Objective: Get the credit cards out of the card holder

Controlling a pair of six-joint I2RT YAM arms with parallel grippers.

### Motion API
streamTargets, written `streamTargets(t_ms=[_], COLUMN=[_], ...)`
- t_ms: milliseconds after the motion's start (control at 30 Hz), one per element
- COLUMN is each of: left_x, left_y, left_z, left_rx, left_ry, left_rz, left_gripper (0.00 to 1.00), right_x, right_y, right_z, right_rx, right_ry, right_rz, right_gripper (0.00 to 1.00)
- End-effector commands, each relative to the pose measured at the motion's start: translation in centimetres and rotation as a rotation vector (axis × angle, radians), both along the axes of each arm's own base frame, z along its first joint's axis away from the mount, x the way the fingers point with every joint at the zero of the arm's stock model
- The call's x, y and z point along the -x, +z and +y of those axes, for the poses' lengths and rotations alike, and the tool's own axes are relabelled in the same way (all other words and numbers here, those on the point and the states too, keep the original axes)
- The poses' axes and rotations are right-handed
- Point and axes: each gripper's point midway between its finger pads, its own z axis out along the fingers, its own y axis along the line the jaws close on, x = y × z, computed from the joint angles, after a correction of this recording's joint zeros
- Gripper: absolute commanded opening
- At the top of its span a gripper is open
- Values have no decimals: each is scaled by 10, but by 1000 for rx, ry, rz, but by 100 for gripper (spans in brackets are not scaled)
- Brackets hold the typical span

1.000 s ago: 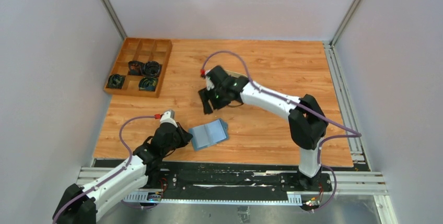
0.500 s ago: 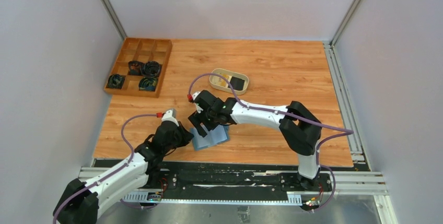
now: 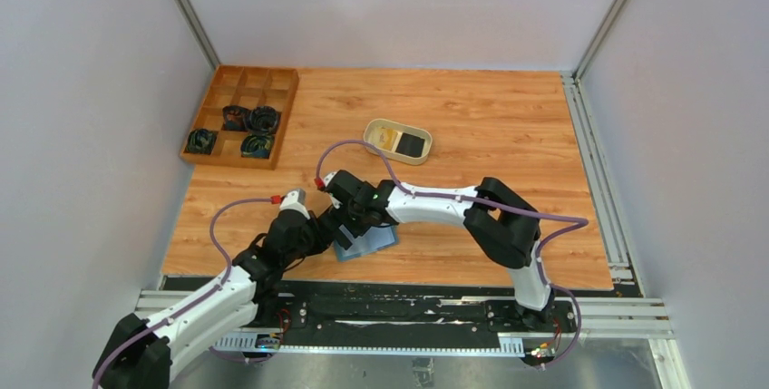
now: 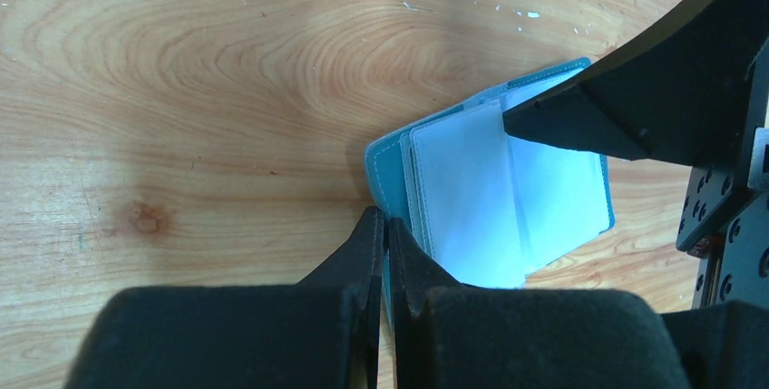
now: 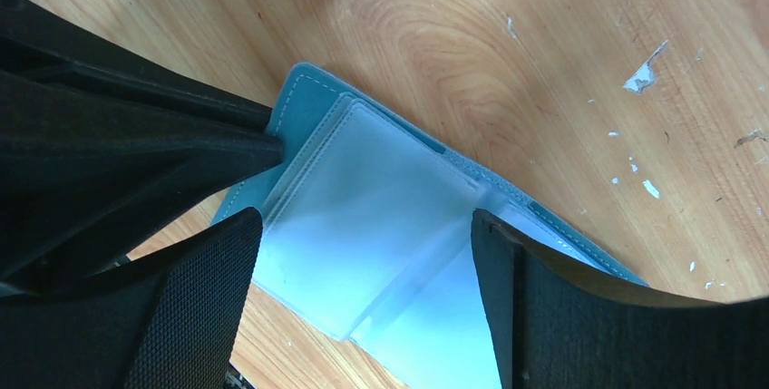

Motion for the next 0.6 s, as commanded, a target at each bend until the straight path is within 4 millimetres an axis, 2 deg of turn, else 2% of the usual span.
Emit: streamTargets(t_ms=[0, 267, 433, 567], left_x=[0, 2, 1, 1], left_y=[2, 1, 0, -1], left_z=[0, 5, 6, 7], left_rx=[3, -1, -4, -7], left_ry=[-5, 7, 13, 19], left_rz=[-2, 0, 3, 6], left_gripper=[0, 0, 0, 0], right_x=[5, -10, -16, -17], right_y=[-13, -22, -21, -18], right_z=[0, -30, -50, -58], right_rx=[58, 202, 265, 273], right_ry=[-1, -35, -39, -44], right_rz=[-28, -145, -196, -201], right_gripper=[89, 89, 89, 89])
